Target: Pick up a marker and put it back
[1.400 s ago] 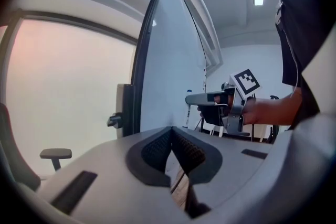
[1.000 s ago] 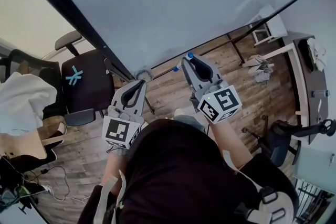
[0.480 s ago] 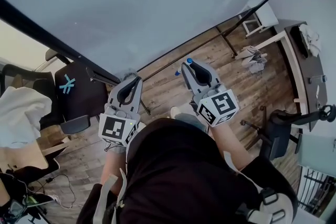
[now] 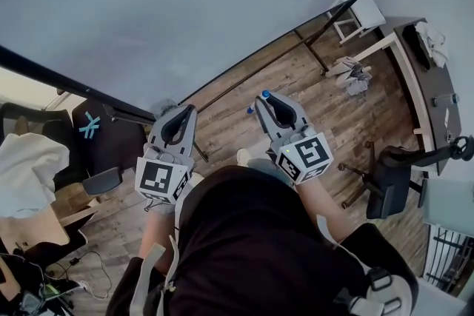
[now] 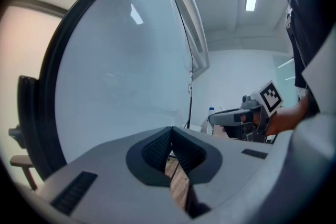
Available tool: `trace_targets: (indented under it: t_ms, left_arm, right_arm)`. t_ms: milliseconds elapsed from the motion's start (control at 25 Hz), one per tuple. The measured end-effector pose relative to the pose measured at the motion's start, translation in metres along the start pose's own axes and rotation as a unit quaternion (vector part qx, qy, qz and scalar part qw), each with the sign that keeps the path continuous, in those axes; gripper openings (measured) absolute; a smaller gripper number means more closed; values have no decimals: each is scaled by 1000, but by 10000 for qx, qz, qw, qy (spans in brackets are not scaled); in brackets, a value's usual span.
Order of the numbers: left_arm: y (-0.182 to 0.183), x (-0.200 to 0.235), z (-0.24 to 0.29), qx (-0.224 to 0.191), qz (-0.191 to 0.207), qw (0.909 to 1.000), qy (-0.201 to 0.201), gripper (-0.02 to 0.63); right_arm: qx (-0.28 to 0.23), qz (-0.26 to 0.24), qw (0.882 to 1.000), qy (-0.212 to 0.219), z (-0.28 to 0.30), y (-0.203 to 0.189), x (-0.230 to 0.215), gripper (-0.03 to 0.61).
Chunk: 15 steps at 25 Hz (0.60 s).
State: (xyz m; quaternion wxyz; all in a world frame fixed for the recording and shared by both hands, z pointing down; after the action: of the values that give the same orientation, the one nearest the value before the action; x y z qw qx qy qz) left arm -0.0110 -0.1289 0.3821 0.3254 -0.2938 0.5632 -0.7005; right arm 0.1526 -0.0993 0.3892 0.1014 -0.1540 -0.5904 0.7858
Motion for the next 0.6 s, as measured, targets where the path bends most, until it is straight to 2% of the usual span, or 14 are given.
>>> trace_targets:
  t_ms: [600]
  left_arm:
    - [-1, -15, 13, 32, -68, 9999, 76, 8]
  right_arm:
    - [79, 35, 9999, 54, -18, -14, -16, 76]
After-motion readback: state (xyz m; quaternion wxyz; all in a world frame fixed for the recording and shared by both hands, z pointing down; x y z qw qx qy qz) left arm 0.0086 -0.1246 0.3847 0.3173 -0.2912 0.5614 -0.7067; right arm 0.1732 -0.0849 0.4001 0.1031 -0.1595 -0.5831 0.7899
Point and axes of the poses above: the fingertips, and each gripper's own axes: z forward along the fingers, x to its left, y out of its top, the point moved 2 cm from there along -z, backward along the fingers, and after that the axes turned 3 degrees about x, right-handed, at the moved point
